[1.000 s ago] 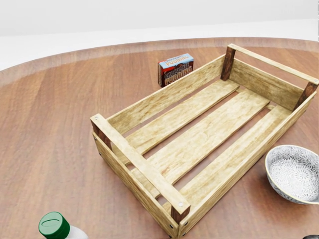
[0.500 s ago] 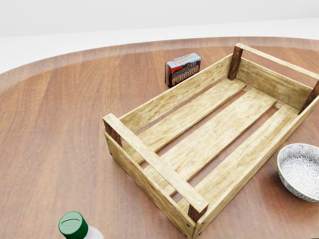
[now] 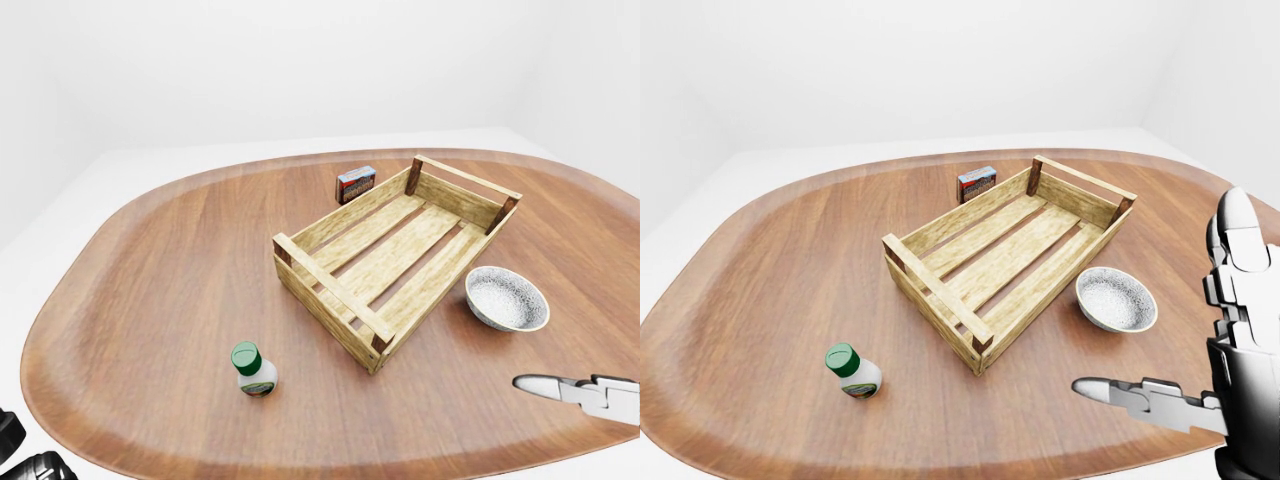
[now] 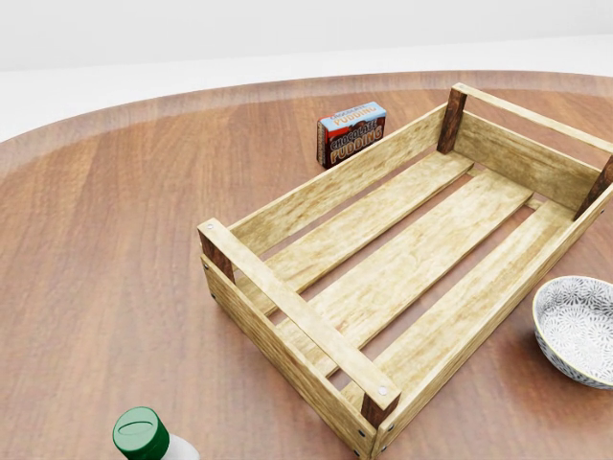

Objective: Pick up the salad dressing and put it in the tray.

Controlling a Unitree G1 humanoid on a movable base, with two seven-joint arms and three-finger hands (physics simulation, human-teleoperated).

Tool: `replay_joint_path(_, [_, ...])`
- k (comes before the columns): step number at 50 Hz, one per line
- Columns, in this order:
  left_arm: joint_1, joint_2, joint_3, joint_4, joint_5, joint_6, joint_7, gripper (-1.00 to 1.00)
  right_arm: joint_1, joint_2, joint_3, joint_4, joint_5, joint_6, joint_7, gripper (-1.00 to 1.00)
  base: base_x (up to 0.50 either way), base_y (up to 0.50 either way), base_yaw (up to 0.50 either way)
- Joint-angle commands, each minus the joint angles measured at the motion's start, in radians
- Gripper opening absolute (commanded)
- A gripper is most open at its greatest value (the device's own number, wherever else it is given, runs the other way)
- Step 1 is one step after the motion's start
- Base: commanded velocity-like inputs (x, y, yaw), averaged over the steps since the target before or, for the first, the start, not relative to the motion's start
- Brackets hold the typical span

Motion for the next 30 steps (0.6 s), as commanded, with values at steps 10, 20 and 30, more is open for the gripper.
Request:
replay_joint_path(10, [-0.001,0.0,-0.004,0.009,0.002,0.0,-0.002,1.0,-0.034,0.05,0.061,0.0,-0.036,0.0,-0.002,1.0,0.0,0.0,0.0])
replay_joint_path(20, [0.004,-0.001,0.003,0.001,-0.002,0.0,-0.003,1.0,-0.337,-0.077,0.536,0.126,-0.308,0.0,-0.115,1.0,0.0,0.0,0.0])
replay_joint_path(30, [0.003,0.005,0.004,0.007,-0.006,0.0,0.0,1.0,-0.794,-0.193,0.717,0.48,-0.493,0.0,-0.009,1.0,0.0,0.0,0.0])
